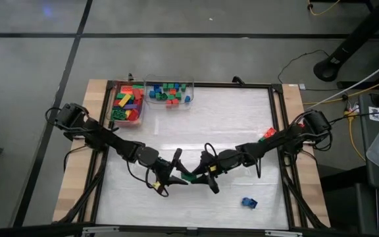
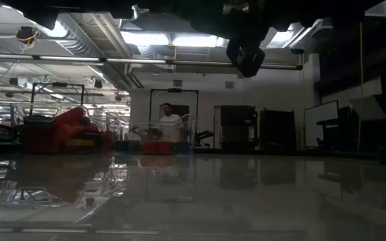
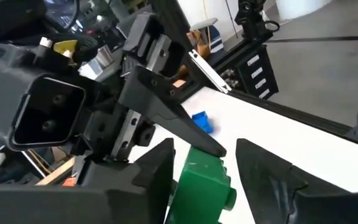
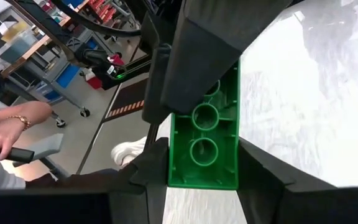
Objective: Sort blocks by size
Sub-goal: Put the large green game piece into the left transparent bin
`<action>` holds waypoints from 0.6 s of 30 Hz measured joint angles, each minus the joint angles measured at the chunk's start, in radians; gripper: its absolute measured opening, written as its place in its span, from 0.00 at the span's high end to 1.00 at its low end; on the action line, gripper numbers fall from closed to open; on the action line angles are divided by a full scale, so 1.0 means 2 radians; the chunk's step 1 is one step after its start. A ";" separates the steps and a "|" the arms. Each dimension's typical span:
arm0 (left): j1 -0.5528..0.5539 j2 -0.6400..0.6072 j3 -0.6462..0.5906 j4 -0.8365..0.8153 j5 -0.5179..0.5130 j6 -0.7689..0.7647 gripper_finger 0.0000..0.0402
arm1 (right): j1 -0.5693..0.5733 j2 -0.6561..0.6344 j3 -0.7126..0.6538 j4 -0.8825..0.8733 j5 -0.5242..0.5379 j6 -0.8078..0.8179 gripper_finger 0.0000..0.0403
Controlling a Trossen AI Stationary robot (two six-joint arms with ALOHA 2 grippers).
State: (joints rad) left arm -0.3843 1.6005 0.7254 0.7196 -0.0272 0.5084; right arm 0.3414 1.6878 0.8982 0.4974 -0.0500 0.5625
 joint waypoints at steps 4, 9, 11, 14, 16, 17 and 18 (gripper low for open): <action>0.001 0.000 0.000 -0.007 0.001 0.001 0.67 | -0.001 0.000 0.000 0.001 -0.011 0.000 0.62; 0.004 -0.001 0.000 -0.020 0.003 0.003 0.74 | -0.001 0.000 0.000 0.000 -0.011 0.002 0.62; 0.004 -0.001 0.000 -0.023 0.003 0.004 0.75 | -0.001 0.000 0.000 0.000 -0.011 0.002 0.62; 0.004 -0.001 0.000 -0.023 0.003 0.013 0.76 | -0.001 0.000 0.000 0.001 -0.011 0.002 0.62; 0.004 -0.001 0.000 -0.023 0.003 0.022 0.76 | -0.001 0.000 0.000 0.001 -0.011 0.002 0.62; 0.004 -0.001 0.000 -0.023 0.003 0.024 0.76 | -0.001 0.000 0.000 0.001 -0.011 0.001 0.62; 0.004 -0.001 0.000 -0.023 0.003 0.024 0.76 | -0.001 0.000 0.000 0.000 -0.011 0.001 0.62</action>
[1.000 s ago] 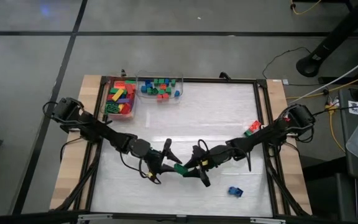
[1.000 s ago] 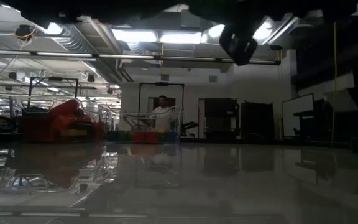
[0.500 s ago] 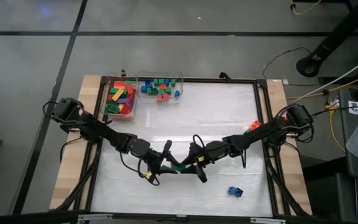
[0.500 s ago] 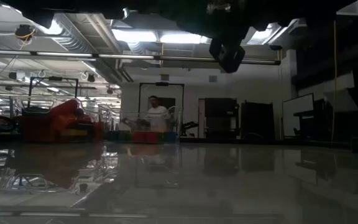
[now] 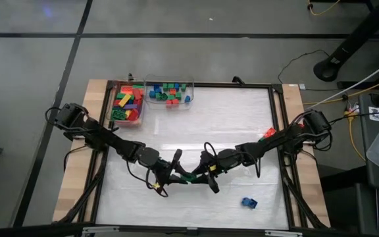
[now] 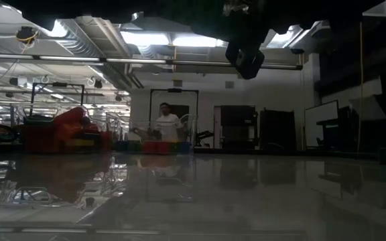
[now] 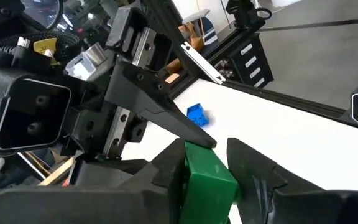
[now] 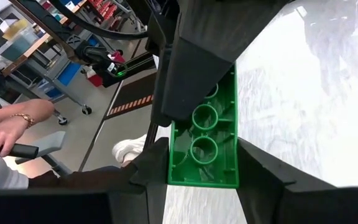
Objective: Sort blocks by size
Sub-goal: Put the large green game piece into the left transparent bin
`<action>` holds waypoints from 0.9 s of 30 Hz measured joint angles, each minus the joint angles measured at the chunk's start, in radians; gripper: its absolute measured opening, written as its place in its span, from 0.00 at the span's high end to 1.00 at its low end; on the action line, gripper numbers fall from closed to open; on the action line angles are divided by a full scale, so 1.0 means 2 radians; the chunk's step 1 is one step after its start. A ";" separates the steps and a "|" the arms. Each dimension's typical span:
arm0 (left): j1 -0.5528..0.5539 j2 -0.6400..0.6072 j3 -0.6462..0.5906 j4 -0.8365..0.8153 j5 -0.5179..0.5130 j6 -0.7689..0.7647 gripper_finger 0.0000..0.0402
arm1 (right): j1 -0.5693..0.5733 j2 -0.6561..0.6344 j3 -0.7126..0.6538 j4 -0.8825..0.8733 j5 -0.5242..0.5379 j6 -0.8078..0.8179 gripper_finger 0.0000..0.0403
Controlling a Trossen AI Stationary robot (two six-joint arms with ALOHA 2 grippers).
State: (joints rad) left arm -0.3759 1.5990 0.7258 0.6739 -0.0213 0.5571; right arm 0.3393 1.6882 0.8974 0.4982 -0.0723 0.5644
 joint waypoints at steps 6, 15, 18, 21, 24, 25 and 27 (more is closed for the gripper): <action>0.000 0.000 0.000 0.000 0.000 0.002 0.79 | 0.001 0.000 0.000 0.000 0.011 0.004 0.62; 0.001 0.001 0.000 -0.004 -0.005 -0.005 0.79 | 0.000 -0.001 0.000 0.003 0.026 0.003 0.51; 0.001 -0.001 0.000 -0.007 -0.014 -0.020 0.79 | -0.001 -0.001 0.000 0.002 0.024 0.004 0.43; 0.000 -0.006 0.000 -0.007 -0.030 -0.038 0.78 | -0.001 -0.006 0.000 -0.002 -0.003 0.002 0.38; 0.000 -0.023 0.000 -0.013 -0.044 -0.044 0.79 | -0.001 -0.016 0.000 -0.006 -0.030 0.002 0.36; 0.000 -0.030 0.000 -0.019 -0.048 -0.044 0.79 | -0.001 -0.020 0.000 -0.011 -0.035 0.002 0.36; 0.000 -0.050 0.000 -0.044 -0.059 -0.046 0.79 | -0.002 -0.029 0.000 -0.029 -0.041 0.002 0.36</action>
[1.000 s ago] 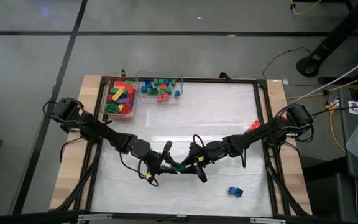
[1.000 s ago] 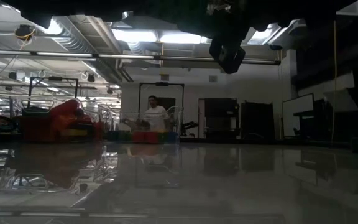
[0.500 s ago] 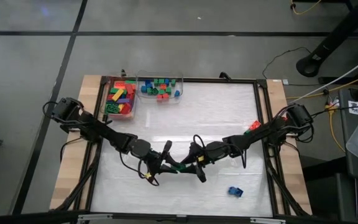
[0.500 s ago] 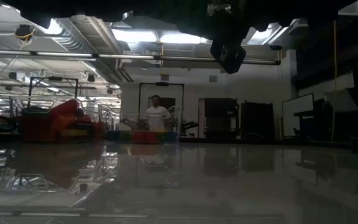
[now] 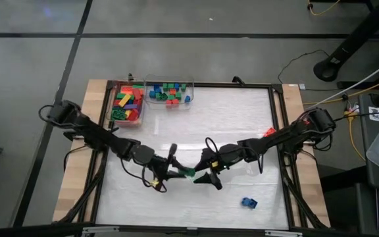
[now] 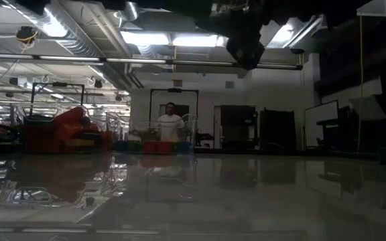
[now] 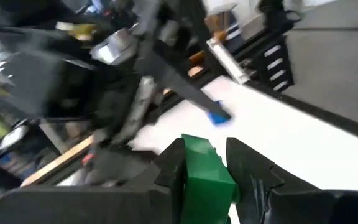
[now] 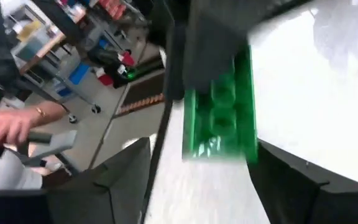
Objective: Sort blocks by size
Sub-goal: Put the large green game piece into the left transparent bin, then put the small blue game piece into the right transparent bin
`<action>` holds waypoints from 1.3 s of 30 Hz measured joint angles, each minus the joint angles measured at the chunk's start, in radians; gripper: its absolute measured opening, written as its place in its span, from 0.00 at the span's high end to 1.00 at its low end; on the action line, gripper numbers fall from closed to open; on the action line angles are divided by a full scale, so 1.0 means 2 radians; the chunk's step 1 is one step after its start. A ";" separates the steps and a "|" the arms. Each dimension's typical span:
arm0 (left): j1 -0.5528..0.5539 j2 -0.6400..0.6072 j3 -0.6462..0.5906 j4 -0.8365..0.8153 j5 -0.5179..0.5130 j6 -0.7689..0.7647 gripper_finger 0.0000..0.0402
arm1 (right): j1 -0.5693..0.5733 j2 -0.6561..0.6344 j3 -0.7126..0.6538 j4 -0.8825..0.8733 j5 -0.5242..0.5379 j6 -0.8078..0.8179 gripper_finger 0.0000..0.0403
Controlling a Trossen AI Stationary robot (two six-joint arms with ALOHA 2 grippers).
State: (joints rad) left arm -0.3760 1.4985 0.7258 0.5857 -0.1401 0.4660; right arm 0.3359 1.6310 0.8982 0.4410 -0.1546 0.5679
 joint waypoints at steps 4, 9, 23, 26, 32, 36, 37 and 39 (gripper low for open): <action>0.006 -0.052 0.000 -0.077 -0.069 -0.009 0.79 | 0.004 -0.025 0.000 -0.063 -0.039 0.001 0.38; 0.020 -0.140 0.000 -0.241 -0.189 -0.013 0.79 | 0.016 -0.047 0.000 -0.127 -0.058 0.013 0.40; 0.222 -0.322 0.000 -0.684 -0.395 -0.314 0.77 | 0.130 -0.052 0.000 -0.171 0.004 0.136 0.40; 0.268 -0.320 0.000 -0.703 -0.395 -0.363 0.77 | 0.156 -0.052 0.000 -0.173 0.033 0.139 0.40; 0.343 -0.300 0.000 -0.692 -0.394 -0.387 0.71 | 0.204 -0.052 0.000 -0.212 0.102 0.186 0.40; 0.384 -0.281 0.000 -0.674 -0.393 -0.427 0.60 | 0.231 -0.052 0.000 -0.254 0.128 0.224 0.40; 0.391 -0.277 0.000 -0.672 -0.393 -0.434 0.57 | 0.238 -0.052 0.000 -0.263 0.130 0.236 0.40; 0.400 -0.268 0.000 -0.666 -0.391 -0.446 0.54 | 0.249 -0.052 0.000 -0.274 0.134 0.257 0.40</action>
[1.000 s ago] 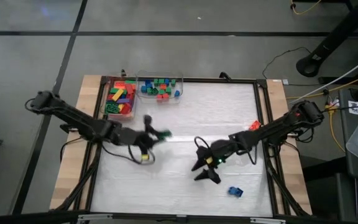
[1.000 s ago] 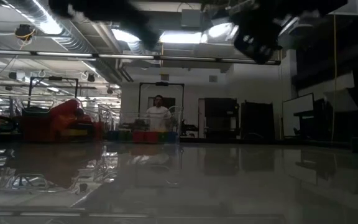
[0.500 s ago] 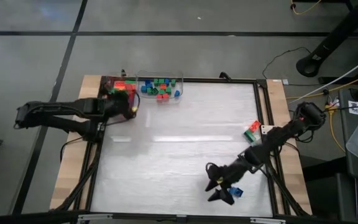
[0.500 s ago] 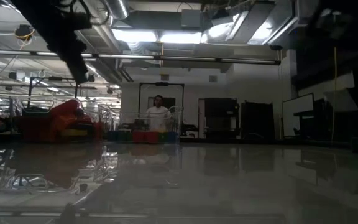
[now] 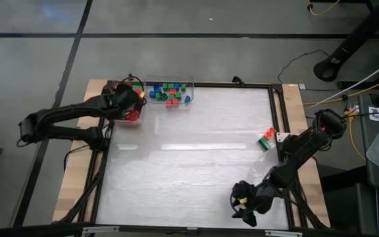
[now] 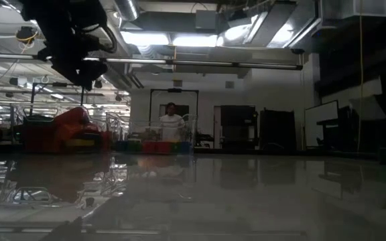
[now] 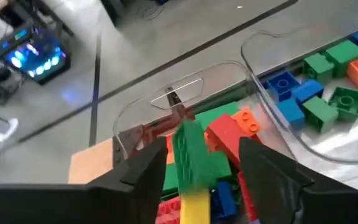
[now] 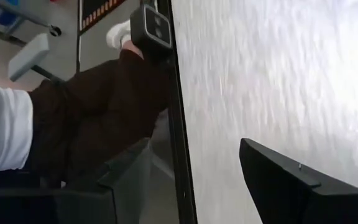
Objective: Sort blocks by size
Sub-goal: Put the small blue game piece into the right transparent bin
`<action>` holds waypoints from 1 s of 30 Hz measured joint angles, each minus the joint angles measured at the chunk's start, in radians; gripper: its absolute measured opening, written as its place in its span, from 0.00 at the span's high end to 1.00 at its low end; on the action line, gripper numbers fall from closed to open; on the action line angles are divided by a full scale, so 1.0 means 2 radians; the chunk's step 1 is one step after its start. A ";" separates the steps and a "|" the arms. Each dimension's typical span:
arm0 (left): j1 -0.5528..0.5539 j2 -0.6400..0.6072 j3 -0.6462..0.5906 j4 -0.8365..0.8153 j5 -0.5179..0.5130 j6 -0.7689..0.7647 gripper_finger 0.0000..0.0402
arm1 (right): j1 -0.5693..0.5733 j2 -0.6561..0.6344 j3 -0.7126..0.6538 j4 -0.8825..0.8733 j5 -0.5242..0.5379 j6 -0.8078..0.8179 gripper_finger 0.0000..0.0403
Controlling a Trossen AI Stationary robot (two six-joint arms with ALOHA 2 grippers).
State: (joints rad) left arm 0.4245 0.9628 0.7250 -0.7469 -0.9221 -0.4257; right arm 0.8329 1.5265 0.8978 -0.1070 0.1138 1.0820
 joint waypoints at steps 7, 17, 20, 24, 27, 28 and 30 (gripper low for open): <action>0.005 0.021 0.000 0.013 0.061 -0.028 0.50 | 0.026 0.000 0.000 -0.028 0.005 0.009 0.40; 0.003 0.026 0.000 0.016 0.112 -0.041 0.50 | 0.053 0.000 0.000 -0.169 0.004 0.053 0.40; 0.003 0.026 0.000 0.016 0.112 -0.041 0.50 | 0.053 0.000 0.000 -0.186 0.003 0.081 0.40; 0.003 0.026 0.000 0.016 0.112 -0.042 0.50 | 0.051 0.000 0.000 -0.185 0.000 0.114 0.40; 0.003 0.026 0.000 0.016 0.112 -0.042 0.50 | 0.051 0.000 0.000 -0.201 0.004 0.154 0.40; 0.003 0.026 0.000 0.016 0.112 -0.042 0.50 | 0.051 0.000 0.000 -0.209 0.004 0.167 0.40; 0.003 0.026 0.000 0.016 0.112 -0.042 0.50 | 0.051 0.000 0.000 -0.222 0.004 0.187 0.40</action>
State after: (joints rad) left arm 0.4309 1.0153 0.7250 -0.7144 -0.6971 -0.5095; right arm 0.9357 1.5272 0.8978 -0.5514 0.1220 1.4554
